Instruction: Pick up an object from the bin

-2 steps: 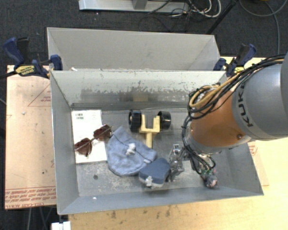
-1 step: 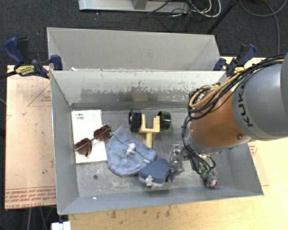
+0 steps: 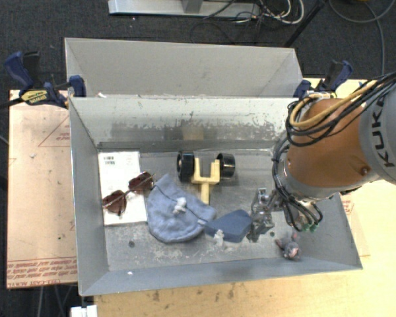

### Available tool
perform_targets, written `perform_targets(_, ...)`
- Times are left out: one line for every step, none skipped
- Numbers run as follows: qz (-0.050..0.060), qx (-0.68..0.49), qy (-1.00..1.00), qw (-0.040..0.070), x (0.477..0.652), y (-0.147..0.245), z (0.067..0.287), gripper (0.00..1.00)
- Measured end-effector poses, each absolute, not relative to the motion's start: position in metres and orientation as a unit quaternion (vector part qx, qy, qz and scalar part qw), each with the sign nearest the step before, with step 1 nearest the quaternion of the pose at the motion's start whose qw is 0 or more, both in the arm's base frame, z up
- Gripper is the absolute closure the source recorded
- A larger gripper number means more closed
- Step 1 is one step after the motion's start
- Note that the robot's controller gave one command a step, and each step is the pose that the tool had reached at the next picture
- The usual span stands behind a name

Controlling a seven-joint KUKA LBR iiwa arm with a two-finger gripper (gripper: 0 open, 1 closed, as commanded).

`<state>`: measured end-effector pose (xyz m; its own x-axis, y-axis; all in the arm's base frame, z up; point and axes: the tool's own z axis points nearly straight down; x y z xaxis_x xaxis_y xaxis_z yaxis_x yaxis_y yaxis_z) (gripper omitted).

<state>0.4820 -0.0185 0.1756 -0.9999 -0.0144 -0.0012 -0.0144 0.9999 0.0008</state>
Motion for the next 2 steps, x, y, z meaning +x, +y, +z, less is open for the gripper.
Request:
perform_targets(0.000,-0.007,1.000,0.001,0.482,-0.019,0.176,1.00)
perform_targets(0.001,-0.011,1.000,-0.002,0.485,-0.029,0.209,1.00)
